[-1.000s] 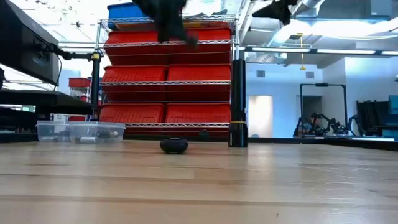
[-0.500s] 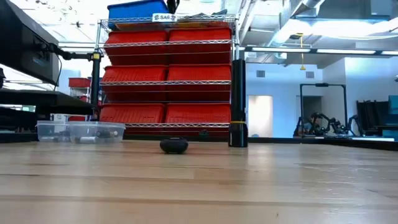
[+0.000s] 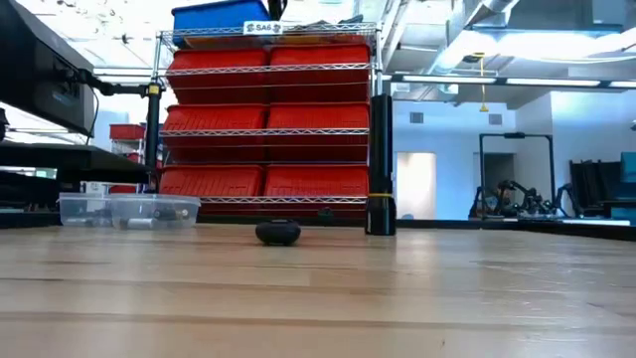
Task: Insert battery
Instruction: Close the flashlight's battery compartment
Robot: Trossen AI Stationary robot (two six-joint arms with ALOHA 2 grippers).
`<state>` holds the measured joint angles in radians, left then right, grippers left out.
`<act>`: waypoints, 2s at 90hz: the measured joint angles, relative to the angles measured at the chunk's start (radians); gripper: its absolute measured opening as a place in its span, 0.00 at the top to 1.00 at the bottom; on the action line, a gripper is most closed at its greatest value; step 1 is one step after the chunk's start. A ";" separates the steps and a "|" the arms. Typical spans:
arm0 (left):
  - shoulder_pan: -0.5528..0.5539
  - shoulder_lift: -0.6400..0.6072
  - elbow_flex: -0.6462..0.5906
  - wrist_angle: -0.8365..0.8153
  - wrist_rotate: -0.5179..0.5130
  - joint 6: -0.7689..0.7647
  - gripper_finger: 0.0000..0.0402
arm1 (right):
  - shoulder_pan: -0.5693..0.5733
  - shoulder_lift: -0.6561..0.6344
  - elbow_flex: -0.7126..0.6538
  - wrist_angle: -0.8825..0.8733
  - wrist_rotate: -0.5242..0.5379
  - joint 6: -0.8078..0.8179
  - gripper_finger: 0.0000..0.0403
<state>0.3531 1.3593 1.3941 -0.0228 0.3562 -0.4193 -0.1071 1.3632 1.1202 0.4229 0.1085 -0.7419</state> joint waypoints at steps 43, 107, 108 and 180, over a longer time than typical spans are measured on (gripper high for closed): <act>0.000 0.000 0.000 0.017 0.000 -0.017 1.00 | 0.000 0.000 0.000 0.002 0.001 -0.001 0.51; -0.026 0.033 -0.003 0.062 -0.041 -0.049 1.00 | -0.002 0.000 0.001 -0.027 0.000 -0.053 0.60; -0.026 0.033 -0.003 0.061 -0.041 -0.049 1.00 | -0.002 0.000 0.001 -0.028 0.000 -0.053 0.60; 0.001 0.031 0.000 -0.021 -0.037 -0.051 1.00 | 0.001 0.001 -0.001 -0.038 0.032 -0.070 0.64</act>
<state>0.3546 1.3901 1.3941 -0.0437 0.3193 -0.4701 -0.1066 1.3643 1.1195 0.3848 0.1410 -0.8123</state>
